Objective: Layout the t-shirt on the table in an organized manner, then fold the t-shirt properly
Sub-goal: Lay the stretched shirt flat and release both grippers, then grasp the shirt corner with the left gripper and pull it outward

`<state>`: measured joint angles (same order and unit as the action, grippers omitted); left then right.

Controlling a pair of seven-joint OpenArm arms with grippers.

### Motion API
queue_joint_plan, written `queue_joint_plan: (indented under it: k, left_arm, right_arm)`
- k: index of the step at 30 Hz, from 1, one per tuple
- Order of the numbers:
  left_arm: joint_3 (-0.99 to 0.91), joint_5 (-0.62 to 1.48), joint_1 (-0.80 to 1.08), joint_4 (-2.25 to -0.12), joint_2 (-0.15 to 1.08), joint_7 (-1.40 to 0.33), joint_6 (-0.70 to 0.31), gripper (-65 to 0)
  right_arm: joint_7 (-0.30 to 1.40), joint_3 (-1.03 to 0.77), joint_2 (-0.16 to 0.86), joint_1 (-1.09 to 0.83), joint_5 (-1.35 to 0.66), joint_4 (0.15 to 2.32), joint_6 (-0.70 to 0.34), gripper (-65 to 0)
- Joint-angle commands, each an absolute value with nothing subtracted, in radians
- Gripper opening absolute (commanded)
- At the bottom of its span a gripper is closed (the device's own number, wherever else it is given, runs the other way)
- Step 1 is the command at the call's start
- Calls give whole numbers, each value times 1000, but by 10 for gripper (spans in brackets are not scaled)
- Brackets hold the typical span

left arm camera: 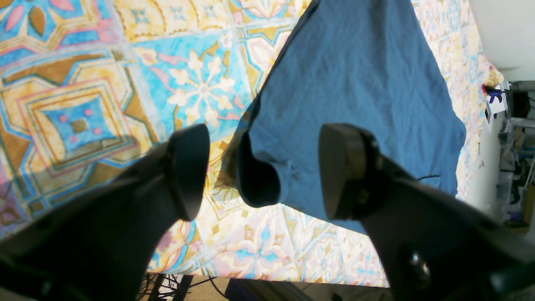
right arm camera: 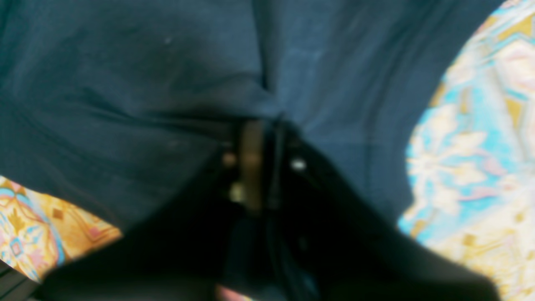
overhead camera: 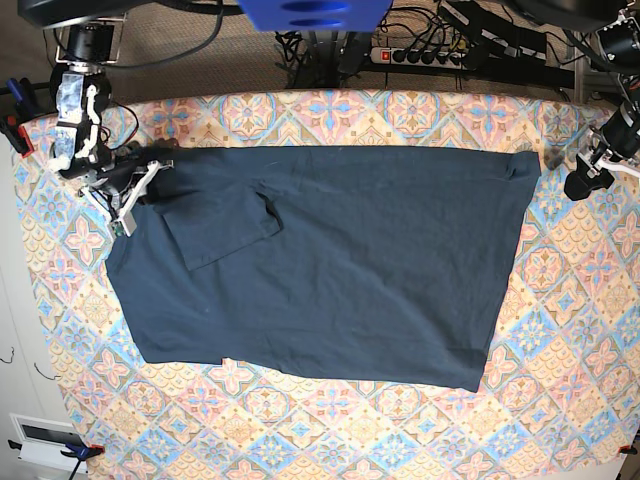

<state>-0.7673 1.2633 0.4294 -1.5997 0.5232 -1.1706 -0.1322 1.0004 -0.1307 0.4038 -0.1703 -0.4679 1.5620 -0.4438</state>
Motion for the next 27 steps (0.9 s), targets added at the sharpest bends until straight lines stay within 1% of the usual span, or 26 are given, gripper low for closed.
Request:
queue_joint_plan:
  k: [1, 3, 6, 10, 14, 17, 19, 23, 26, 27]
  left_arm:
    - [-774, 1282, 427, -1612, 544, -1159, -140, -244]
    - [-774, 1282, 427, -1612, 544, -1159, -140, -244]
    - [-774, 1282, 427, -1612, 544, -1159, -140, -244]
    - [-773, 1280, 427, -1612, 544, -1159, -140, -244]
    - [-766, 1280, 427, -1612, 544, -1159, -140, -244]
    - [-714, 1282, 429, -1618, 544, -1162, -142, -242]
    - [-653, 1280, 429, -1635, 550, -1196, -143, -238]
    - [-513, 1273, 429, -1713, 550, -1210, -143, -238]
    - [-423, 1227, 427, -1744, 549, -1210, -143, -238]
    - [-406, 1207, 427, -1755, 547, -1210, -143, -238]
  right_arm:
    - [987, -147, 424, -160, -472, 1577, -444, -650]
    - [984, -179, 424, -160, -472, 1587, -444, -647]
    - [986, -280, 424, -166, -473, 1616, -444, -647]
    - [986, -354, 421, -166, -473, 1662, -444, -647]
    - [987, -360, 421, -165, -473, 1652, -444, -645]
    - [990, -357, 420, -166, -472, 1652, -444, -643]
    - [989, -331, 420, -166, -470, 1652, -444, -636]
    - [986, -314, 420, -166, -469, 1653, -444, -574]
    - [987, -308, 420, -166, -469, 1664, -444, -502]
    - [987, -308, 420, -166, -469, 1664, -444, -489]
